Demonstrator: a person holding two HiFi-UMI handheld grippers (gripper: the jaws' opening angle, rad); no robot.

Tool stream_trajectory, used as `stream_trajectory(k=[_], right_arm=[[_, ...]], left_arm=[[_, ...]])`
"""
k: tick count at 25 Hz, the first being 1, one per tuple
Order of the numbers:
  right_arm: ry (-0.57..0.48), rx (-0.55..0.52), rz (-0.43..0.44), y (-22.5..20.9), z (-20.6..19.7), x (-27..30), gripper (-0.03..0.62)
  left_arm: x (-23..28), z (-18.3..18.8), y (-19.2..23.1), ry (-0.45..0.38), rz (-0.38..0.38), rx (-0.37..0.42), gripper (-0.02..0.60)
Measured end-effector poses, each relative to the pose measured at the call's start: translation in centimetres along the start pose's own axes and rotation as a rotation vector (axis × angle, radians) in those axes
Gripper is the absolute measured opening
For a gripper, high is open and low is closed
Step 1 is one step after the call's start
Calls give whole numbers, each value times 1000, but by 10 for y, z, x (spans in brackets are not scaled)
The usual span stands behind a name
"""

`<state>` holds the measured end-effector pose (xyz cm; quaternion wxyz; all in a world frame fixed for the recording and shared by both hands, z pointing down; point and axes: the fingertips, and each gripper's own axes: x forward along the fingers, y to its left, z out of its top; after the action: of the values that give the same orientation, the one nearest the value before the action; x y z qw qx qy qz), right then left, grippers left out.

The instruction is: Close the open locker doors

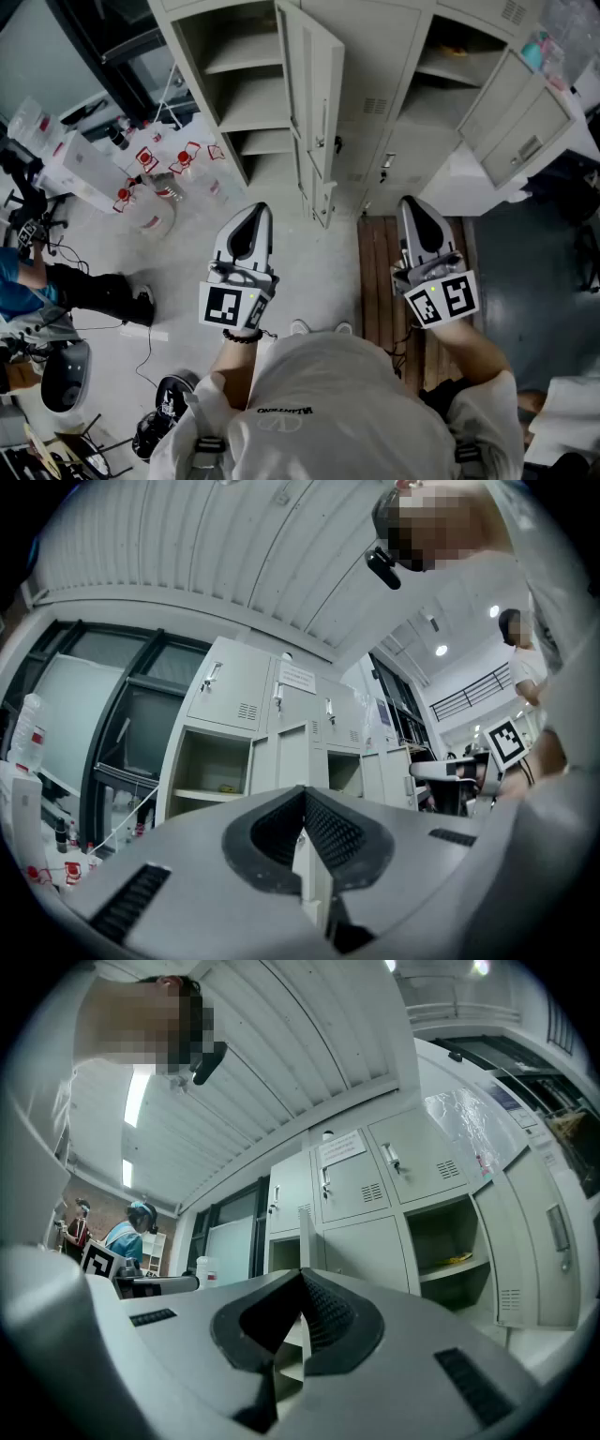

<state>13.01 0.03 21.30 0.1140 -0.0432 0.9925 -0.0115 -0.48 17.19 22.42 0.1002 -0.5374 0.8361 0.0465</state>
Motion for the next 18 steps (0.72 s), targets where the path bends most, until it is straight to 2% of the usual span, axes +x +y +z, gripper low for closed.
stream_trajectory(k=[5,9,14,18], right_arm=[[4,26,2,12,-5,10,9],[33,2,-26,17,-15,19,11],[45,-12,-81,11,-30,29,11],[50,-8,-86,-2,-37,40,14]], left_arm=[[-4,-14,7,15,-26,-24,-3],[-3,-36,11,56,-52,-51,-3],[7,-64,10,102,-80,-91,-3],[24,-79,0,127,-101,-92,-3]])
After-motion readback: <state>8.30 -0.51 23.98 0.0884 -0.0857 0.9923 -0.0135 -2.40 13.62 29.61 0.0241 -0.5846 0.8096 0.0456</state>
